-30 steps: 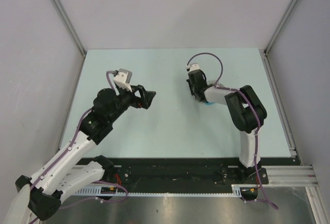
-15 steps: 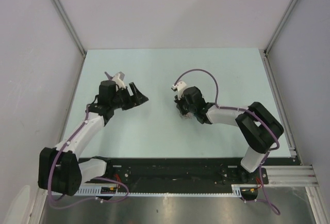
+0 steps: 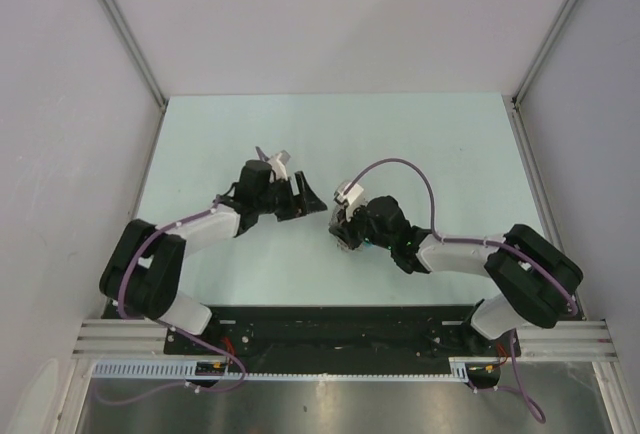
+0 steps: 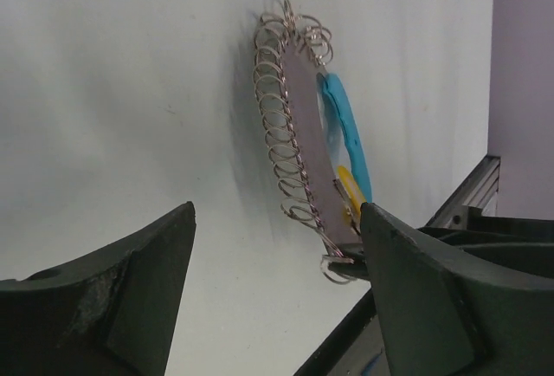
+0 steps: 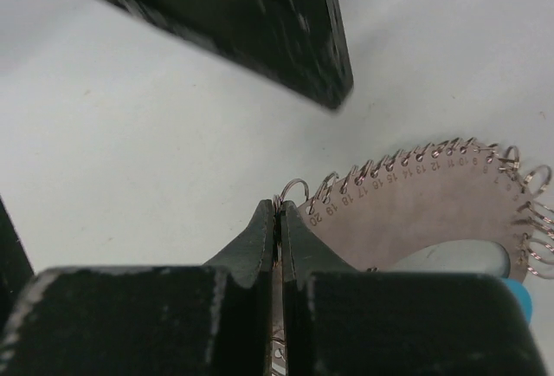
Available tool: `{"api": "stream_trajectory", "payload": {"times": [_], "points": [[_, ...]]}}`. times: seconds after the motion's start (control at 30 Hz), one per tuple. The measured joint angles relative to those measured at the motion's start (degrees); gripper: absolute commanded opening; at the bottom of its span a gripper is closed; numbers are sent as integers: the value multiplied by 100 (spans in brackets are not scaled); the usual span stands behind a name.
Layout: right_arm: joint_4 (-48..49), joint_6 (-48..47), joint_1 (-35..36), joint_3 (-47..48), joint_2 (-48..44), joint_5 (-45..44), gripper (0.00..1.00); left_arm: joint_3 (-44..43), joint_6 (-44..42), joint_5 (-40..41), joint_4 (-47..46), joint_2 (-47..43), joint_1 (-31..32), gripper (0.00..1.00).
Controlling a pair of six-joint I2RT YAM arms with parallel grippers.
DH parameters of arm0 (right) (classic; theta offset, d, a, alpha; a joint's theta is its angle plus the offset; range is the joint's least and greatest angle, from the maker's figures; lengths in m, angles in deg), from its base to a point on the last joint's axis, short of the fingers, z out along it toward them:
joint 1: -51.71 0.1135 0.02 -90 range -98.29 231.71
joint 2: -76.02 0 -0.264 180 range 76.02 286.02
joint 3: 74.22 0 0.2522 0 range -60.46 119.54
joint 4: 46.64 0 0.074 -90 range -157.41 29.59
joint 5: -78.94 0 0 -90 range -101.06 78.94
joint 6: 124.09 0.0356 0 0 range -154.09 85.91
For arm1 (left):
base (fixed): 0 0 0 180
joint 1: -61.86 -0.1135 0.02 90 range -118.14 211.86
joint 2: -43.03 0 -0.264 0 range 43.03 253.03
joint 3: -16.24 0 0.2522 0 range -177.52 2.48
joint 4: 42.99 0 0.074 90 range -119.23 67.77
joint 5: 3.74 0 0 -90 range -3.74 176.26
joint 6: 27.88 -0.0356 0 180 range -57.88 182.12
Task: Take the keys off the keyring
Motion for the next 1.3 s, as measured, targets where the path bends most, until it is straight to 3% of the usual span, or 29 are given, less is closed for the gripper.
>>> {"api": "stream_trajectory", "payload": {"times": [0.33, 0.53, 0.63, 0.67, 0.77, 0.8, 0.9, 1.0, 1.13, 1.3], "points": [[551, 9, 264, -417, -306, 258, 0, -160, 455, -251, -822, 1099, 302, 68], [649, 24, 356, -457, -306, 293, 0, -179, 671, -566, -1156, 1558, 431, 38], [636, 26, 376, -457, -308, 273, 7, -229, 702, -673, -1161, 1668, 479, 18], [619, 26, 382, -459, -313, 269, 11, -262, 745, -730, -1178, 1687, 479, 1], [531, 42, 409, -463, -345, 210, 36, -365, 780, -911, -1222, 1707, 479, 0], [498, 66, 404, -466, -398, 179, 52, -374, 793, -970, -1244, 1711, 479, 0], [343, 306, 306, -474, -732, 223, 78, -376, 831, -1134, -1357, 1714, 487, 0], [120, 756, -44, -485, -1346, 496, 79, -376, 848, -1346, -1550, 1709, 487, 0], [-35, 1445, -1069, -485, -2199, 1174, 80, -376, 914, -1641, -1878, 1709, 485, 0], [76, 2238, -2479, -636, -2374, 2299, 80, -374, 1152, -1991, -2524, 1663, 468, 0]]}}
